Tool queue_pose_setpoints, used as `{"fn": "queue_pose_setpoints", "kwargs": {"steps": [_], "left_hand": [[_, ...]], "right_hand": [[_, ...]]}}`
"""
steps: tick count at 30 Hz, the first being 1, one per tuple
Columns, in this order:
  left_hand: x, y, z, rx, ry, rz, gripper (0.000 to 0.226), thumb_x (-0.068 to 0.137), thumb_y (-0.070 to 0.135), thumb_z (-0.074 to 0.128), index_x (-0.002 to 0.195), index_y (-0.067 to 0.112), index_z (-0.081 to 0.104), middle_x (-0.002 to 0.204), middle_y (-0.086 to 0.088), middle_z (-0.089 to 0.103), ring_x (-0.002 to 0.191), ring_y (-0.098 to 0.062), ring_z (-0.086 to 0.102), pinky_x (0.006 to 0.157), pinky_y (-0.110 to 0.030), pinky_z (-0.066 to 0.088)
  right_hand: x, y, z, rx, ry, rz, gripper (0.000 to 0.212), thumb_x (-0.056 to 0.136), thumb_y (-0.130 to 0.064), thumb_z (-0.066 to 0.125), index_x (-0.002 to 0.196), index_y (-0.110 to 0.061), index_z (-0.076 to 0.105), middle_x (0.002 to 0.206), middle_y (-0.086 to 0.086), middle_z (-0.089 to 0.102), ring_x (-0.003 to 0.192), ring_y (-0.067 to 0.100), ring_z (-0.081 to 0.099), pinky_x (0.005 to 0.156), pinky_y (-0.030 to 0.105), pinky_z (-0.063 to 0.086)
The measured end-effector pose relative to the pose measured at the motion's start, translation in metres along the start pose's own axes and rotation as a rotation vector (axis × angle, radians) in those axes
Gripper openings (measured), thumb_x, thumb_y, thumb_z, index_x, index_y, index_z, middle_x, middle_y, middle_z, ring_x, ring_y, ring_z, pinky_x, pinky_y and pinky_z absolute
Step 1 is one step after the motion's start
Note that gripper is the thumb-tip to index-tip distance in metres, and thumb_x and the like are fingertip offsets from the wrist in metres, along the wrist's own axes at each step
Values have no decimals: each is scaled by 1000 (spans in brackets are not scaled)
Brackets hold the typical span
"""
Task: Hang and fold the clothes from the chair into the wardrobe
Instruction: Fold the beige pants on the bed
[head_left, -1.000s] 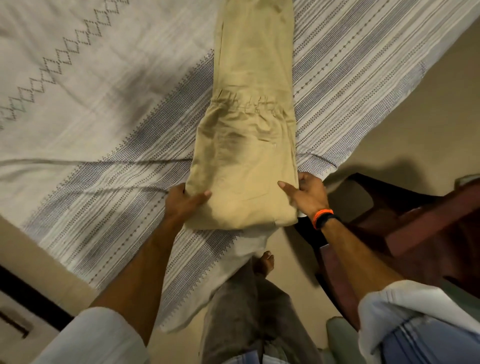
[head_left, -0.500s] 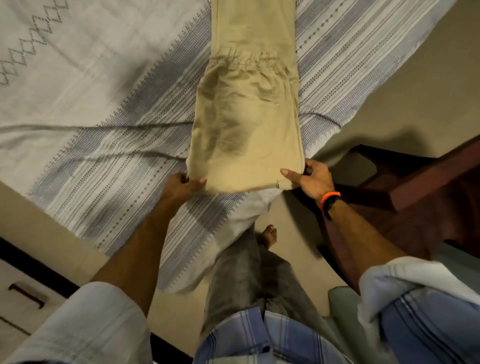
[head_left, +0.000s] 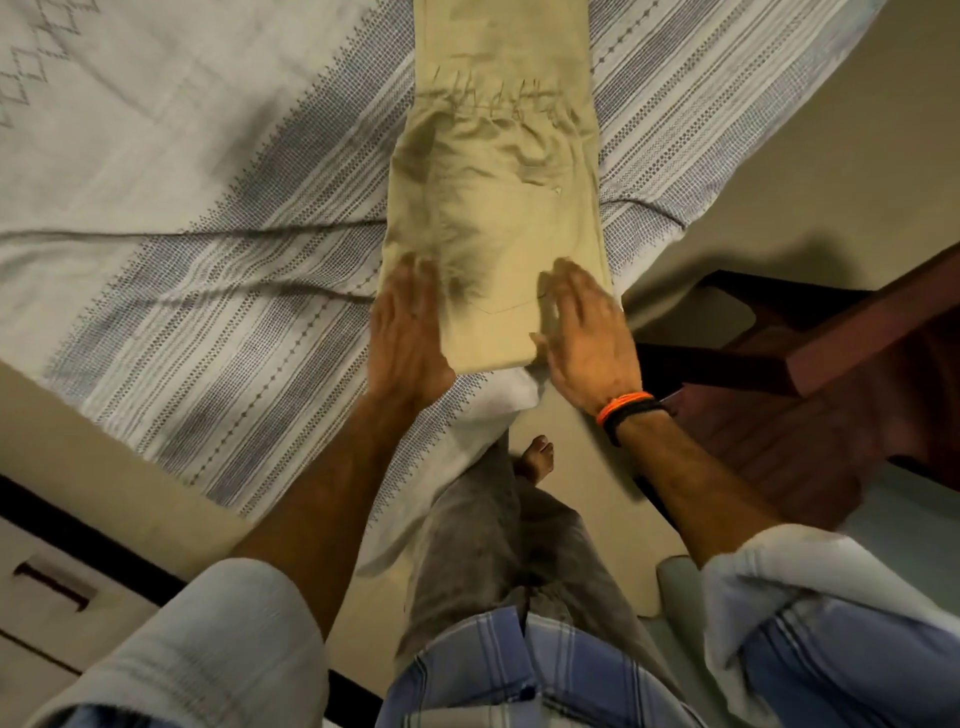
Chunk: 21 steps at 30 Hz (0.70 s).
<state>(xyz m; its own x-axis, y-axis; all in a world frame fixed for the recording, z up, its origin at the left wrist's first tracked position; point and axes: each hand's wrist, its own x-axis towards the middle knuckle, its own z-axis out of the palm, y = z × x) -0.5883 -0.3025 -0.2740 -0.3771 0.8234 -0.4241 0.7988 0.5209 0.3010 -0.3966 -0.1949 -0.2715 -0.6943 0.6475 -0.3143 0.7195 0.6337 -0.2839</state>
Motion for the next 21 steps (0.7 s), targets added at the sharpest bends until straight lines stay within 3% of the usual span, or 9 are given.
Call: {"fn": "queue_pose_setpoints", "kwargs": {"steps": [2,4,6,9,12,15,18,21], "left_hand": [[2,1,12,49,-170,100,113,73,31,68,156,10,-7,163,-19,-12,151,-35,-8,122,-54,4],[3,-5,24,84,-298,107,124,76,49,71,154,15,-19,160,-14,-25,148,-34,-20,120,-55,-5],[5,-12,32,99,-342,116,130,74,58,73,153,18,-23,159,-11,-30,148,-32,-23,118,-53,-7],[8,-15,44,67,-318,99,127,76,52,73,153,19,-22,159,-8,-31,148,-31,-23,120,-54,-4],[-1,-13,48,67,-196,100,110,79,30,68,157,16,-9,163,-9,-20,150,-30,-16,122,-54,2],[-5,-18,45,74,-104,140,93,77,10,63,157,10,14,165,-12,5,152,-32,4,121,-53,13],[-1,-22,34,90,-106,147,80,77,4,67,150,9,34,160,-12,27,147,-32,25,120,-49,22],[-1,-15,14,103,-89,118,62,81,8,67,140,13,49,149,-8,47,136,-30,46,110,-47,37]], "right_hand": [[-7,1,13,-38,-140,-71,80,96,-54,40,156,-5,17,163,18,10,151,31,11,123,47,11],[-13,8,24,-105,-208,-58,87,95,-64,26,157,-6,10,164,15,1,153,27,2,124,45,4],[-10,14,30,-121,-258,-45,90,92,-67,21,157,-7,5,165,12,-3,153,25,-1,124,44,1],[1,19,38,-117,-324,-48,92,91,-69,23,157,-8,1,165,11,-5,153,25,-2,124,42,-1],[-3,26,40,-130,-281,-82,87,90,-38,57,157,-7,11,165,12,4,152,25,9,124,41,5],[2,32,31,-105,-187,-98,83,73,-3,67,149,-3,35,159,16,28,146,29,31,121,40,16],[8,32,18,-151,-170,-93,72,66,-3,73,135,-3,53,147,18,48,134,34,47,114,53,30],[7,24,1,-76,-192,7,61,71,-5,69,131,-5,57,140,17,54,131,37,49,108,52,36]]}}
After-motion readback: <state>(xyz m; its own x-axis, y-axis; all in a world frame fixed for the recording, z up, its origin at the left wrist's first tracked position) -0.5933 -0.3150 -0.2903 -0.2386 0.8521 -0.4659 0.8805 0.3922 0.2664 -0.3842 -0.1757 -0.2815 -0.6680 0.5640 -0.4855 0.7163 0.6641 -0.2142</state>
